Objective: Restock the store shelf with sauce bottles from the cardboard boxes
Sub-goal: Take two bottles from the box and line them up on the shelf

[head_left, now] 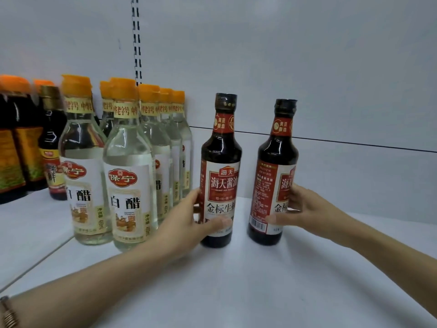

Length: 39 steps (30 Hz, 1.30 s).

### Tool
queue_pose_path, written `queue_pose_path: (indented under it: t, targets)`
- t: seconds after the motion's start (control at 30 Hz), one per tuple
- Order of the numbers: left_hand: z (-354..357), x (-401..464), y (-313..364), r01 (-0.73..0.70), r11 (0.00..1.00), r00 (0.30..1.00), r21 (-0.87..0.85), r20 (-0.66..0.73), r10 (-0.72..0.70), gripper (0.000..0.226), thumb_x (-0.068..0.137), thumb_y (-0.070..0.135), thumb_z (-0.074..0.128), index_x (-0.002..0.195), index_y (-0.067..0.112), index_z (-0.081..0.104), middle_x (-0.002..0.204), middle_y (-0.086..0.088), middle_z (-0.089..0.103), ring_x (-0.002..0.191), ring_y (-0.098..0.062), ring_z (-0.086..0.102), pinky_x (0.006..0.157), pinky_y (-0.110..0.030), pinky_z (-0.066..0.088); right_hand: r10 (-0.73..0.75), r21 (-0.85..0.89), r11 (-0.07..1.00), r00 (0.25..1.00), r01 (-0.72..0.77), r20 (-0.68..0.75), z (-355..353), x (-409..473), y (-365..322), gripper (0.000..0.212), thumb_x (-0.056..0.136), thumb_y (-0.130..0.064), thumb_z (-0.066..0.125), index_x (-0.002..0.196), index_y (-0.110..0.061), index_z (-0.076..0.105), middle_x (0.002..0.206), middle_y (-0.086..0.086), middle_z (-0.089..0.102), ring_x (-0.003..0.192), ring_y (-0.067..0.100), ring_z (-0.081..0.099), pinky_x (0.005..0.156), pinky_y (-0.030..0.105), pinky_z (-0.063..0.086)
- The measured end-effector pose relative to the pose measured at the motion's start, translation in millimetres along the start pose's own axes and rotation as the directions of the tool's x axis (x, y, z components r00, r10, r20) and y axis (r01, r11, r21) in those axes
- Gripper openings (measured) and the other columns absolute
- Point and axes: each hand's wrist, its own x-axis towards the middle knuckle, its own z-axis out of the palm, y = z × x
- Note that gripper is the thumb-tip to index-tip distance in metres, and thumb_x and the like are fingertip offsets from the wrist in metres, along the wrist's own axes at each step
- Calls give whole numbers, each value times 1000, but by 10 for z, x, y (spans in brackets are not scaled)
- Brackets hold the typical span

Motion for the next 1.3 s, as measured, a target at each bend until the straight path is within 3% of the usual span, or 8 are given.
queue_pose_path:
  t: [0.2, 0.33, 0.43, 0.57, 0.83, 0.97, 1.17, 1.3]
  targets:
    - [4, 180, -45, 29, 992, 1000, 125, -12, -28, 60, 80, 37, 72, 134, 34, 45, 126, 10, 48, 111, -5, 51, 103, -34, 44, 8, 37, 999, 999, -6, -46, 170, 66, 46, 69, 75, -22, 82, 131, -31, 44, 119, -13, 66, 105, 1, 65, 95, 30, 53]
    - [49, 208, -49, 14, 996, 999, 83, -43, -10, 74, 87, 26, 67, 148, 28, 25, 131, 14, 49, 113, -3, 49, 100, -29, 41, -15, 52, 998, 996, 20, -92, 231, 91, 96, 80, 61, -42, 83, 129, -33, 44, 120, -15, 65, 106, 2, 64, 94, 30, 53]
    - [119, 208, -42, 13, 999, 998, 30, -60, -11, 79, 88, 24, 65, 150, 28, 16, 129, 17, 48, 117, -2, 51, 103, -29, 42, -25, 40, 999, 992, 30, -125, 288, 150, 120, 76, 70, -36, 84, 133, -29, 42, 123, -13, 63, 108, 4, 63, 94, 30, 53]
    - [229, 279, -54, 68, 997, 989, -24, -126, -71, 73, 77, 29, 78, 133, 28, 31, 109, 24, 50, 92, 10, 52, 71, -5, 40, -42, 41, 998, 984, 50, -171, 352, 260, 131, 73, 74, -33, 82, 134, -24, 41, 122, -8, 63, 106, 5, 63, 92, 29, 54]
    - [196, 546, -171, 94, 991, 973, 97, -221, -70, 66, 79, 29, 77, 135, 19, 43, 130, 1, 52, 121, -18, 52, 108, -39, 41, 16, -15, 1000, 996, -18, -88, 324, 474, 107, 81, 76, -25, 82, 138, -29, 29, 120, -17, 56, 108, 3, 57, 89, 21, 46]
    - [178, 600, -182, 112, 988, 960, 109, -269, -79, 71, 85, 21, 71, 143, 11, 30, 138, -1, 51, 127, -19, 49, 106, -36, 38, 24, -49, 998, 990, -31, -139, 316, 511, 145, 75, 71, -25, 85, 132, -27, 42, 120, -13, 60, 110, 8, 59, 88, 22, 47]
    - [160, 803, -173, 196, 956, 952, 219, -276, -132, 59, 83, 26, 74, 130, 13, 42, 126, -2, 61, 115, -22, 59, 98, -41, 48, -37, -100, 995, 973, 15, -229, 462, 698, 108, 71, 69, -29, 87, 127, -20, 46, 113, -9, 60, 96, 7, 58, 72, 10, 45]
    - [162, 903, -189, 209, 935, 948, 286, -294, -122, 55, 82, 29, 75, 124, 13, 44, 121, -3, 63, 110, -23, 61, 94, -42, 51, -50, -119, 993, 960, 17, -277, 526, 844, 129, 71, 68, -31, 87, 124, -18, 44, 114, -8, 60, 102, 12, 60, 87, 25, 50]
